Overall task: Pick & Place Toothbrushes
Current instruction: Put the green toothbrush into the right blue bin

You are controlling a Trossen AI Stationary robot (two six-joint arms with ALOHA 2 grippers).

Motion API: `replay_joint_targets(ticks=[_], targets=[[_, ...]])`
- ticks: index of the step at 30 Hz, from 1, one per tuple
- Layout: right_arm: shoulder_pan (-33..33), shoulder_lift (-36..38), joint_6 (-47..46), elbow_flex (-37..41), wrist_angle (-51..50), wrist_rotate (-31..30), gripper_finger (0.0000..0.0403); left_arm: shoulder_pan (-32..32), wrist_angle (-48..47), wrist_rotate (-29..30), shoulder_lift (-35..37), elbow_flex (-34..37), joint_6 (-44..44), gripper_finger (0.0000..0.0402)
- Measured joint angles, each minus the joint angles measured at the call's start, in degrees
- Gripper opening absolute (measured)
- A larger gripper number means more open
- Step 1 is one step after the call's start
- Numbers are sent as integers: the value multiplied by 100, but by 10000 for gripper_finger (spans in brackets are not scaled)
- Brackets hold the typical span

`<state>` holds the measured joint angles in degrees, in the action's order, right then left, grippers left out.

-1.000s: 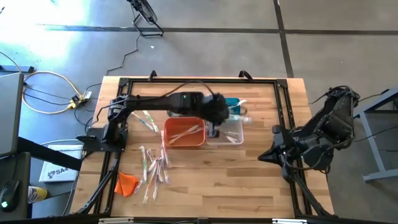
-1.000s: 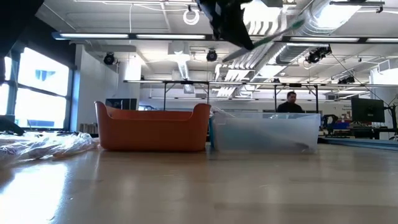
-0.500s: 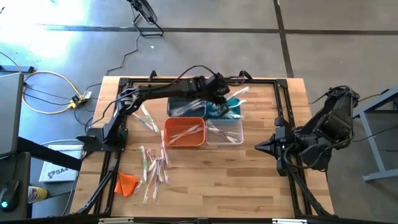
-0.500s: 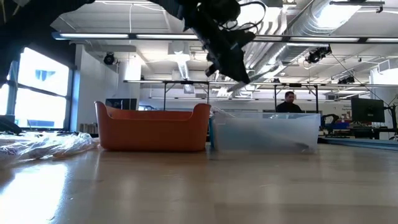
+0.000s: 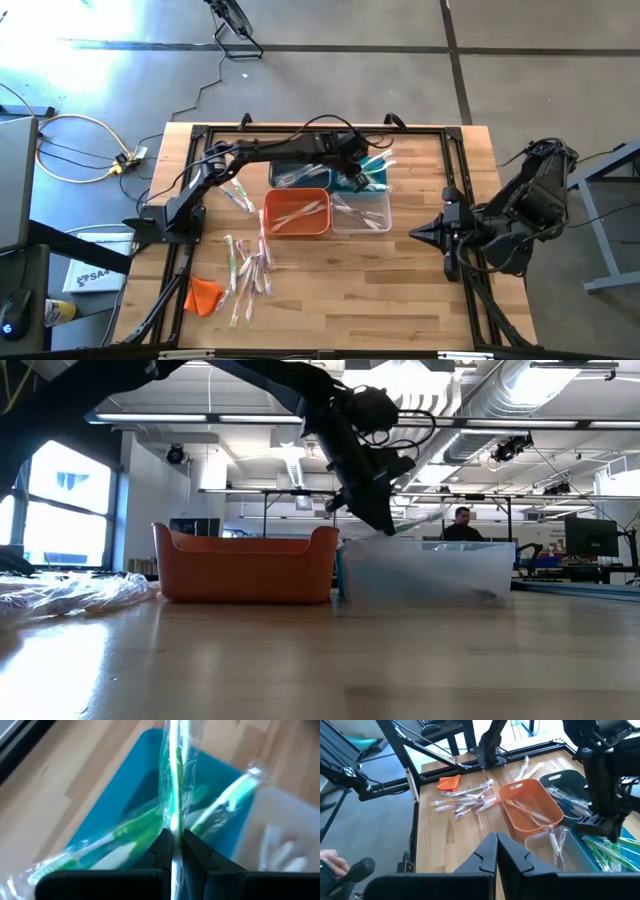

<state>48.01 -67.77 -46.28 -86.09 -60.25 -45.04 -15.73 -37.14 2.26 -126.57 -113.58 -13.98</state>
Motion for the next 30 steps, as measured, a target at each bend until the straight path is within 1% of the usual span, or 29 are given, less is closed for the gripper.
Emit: replay_joint_targets(ticks=[4,8,9,18,21,23,26,28,30], targets=[[0,-15,-4,0,-1,-4,2,-4,-146,72,-34,13,7,15],[0,-15,-46,-1,2,-4,2,-2,-319,586,-29,13,-126,15],[0,-15,-48,-1,2,-4,2,-2,-354,637,-29,13,-134,15],[0,-15,-57,-1,2,-4,2,0,-416,649,-59,9,-136,15],[0,-15,-59,-1,2,-4,2,0,-571,572,-98,13,-191,15],[0,-15,-59,-1,2,-4,2,0,-498,470,-193,-8,-197,15],[0,-15,-59,-1,4,-4,2,-2,-577,290,-286,23,-198,29],[0,-15,-61,-1,3,-3,2,7,-419,281,-346,15,-210,47],[0,-15,-63,-1,4,-4,2,4,-480,282,-346,13,-291,71]])
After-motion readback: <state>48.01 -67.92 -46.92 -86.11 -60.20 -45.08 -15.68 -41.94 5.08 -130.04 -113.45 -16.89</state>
